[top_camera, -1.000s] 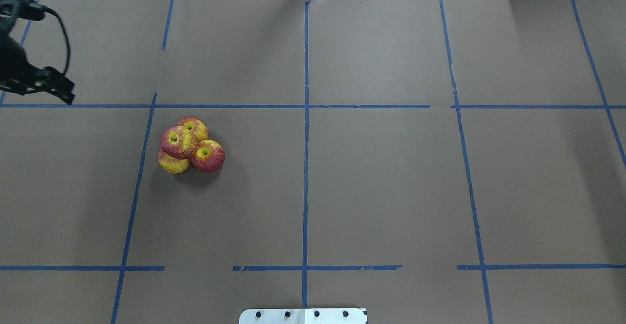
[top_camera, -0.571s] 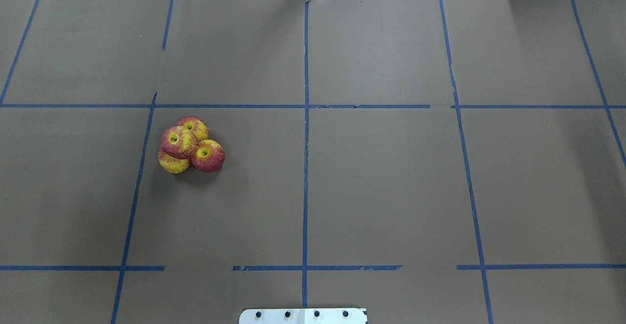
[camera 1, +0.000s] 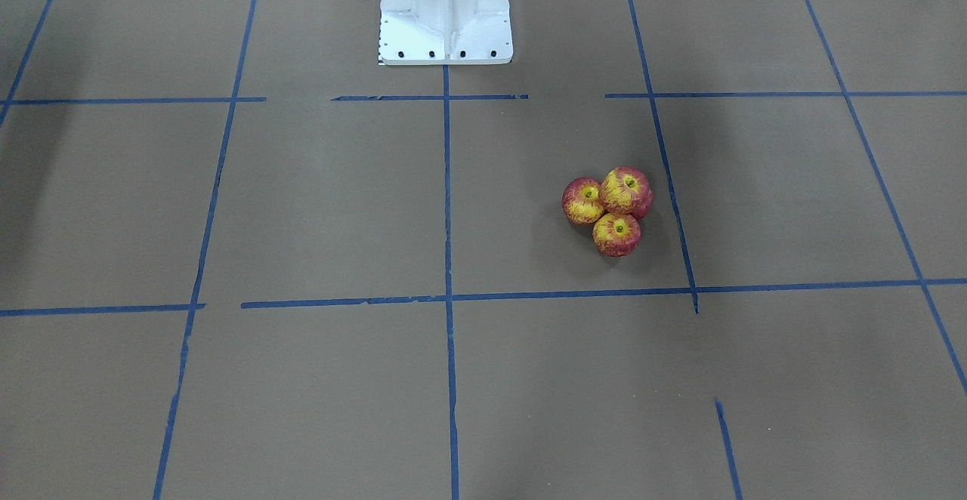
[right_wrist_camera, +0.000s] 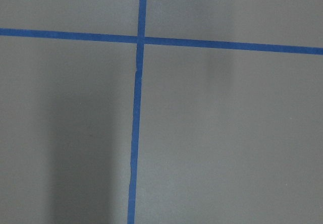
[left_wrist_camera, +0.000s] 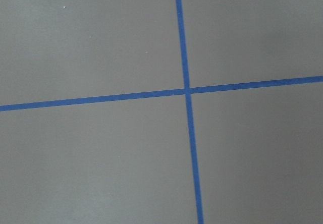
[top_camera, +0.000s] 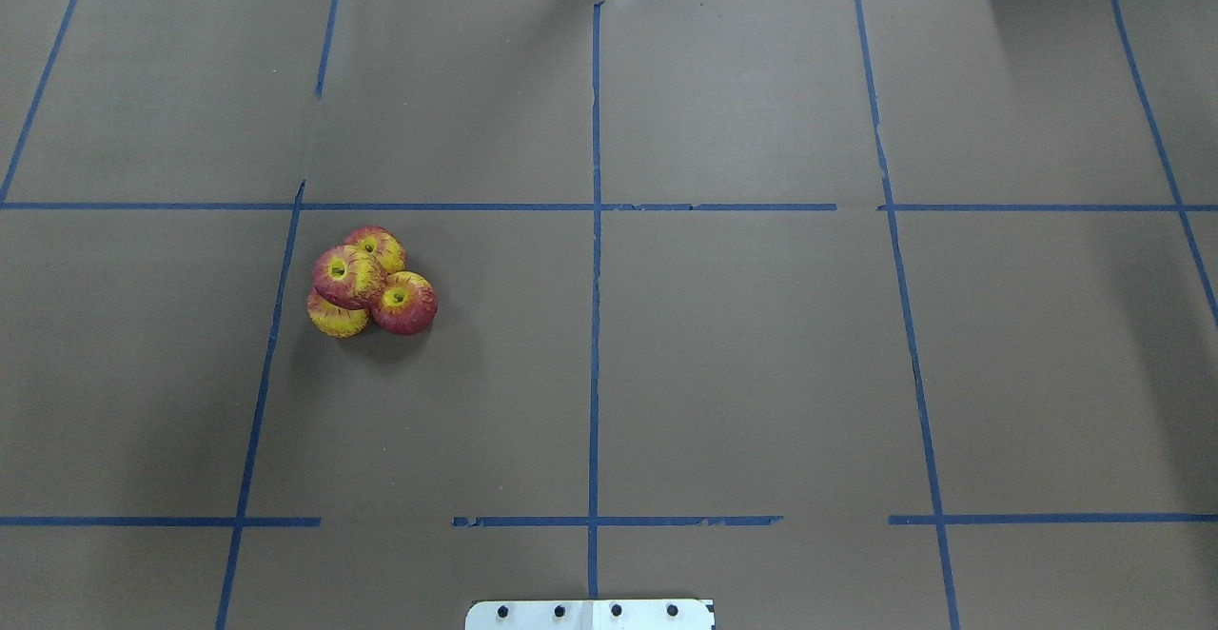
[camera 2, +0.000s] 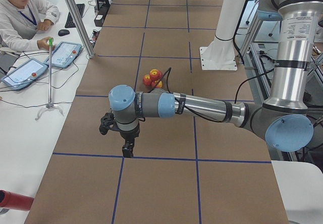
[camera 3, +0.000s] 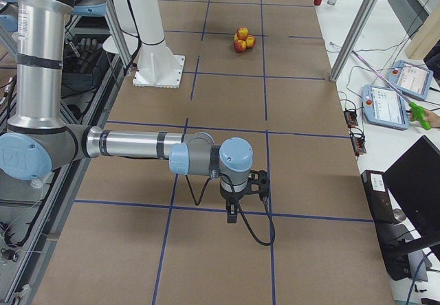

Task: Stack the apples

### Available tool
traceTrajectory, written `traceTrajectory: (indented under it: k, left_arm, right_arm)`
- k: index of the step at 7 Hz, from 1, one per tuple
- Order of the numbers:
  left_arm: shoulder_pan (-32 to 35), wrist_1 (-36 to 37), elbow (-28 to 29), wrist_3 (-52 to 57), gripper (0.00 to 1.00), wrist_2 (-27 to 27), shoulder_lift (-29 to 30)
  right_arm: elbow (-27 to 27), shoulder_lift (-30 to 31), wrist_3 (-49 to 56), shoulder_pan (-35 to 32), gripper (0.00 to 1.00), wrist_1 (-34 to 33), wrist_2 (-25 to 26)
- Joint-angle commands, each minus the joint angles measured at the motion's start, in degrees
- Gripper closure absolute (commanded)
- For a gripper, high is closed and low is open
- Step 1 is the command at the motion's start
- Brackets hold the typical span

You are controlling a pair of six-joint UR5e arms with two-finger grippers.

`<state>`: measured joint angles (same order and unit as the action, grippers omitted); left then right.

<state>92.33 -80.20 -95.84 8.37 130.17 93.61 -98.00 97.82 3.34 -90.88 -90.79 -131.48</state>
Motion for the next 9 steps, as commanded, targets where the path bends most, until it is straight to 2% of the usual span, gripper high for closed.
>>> traceTrajectory:
  k: [1,7,9]
  left_arm:
    - [0.0,-0.1,0.1,-0.2,0.00,0.1,0.2]
    - [0.3,0.0,0.0,-0.3,0.00,0.1,1.2]
    - [0.3,0.0,0.2,-0.2,0.00,4.0,1.1]
  right_arm:
    - [0.0,0.0,0.0,0.0,0.00,0.0,0.0]
    - [0.0,0.0,0.0,0.0,0.00,0.0,0.0]
    - [0.0,0.0,0.0,0.0,0.00,0.0,0.0]
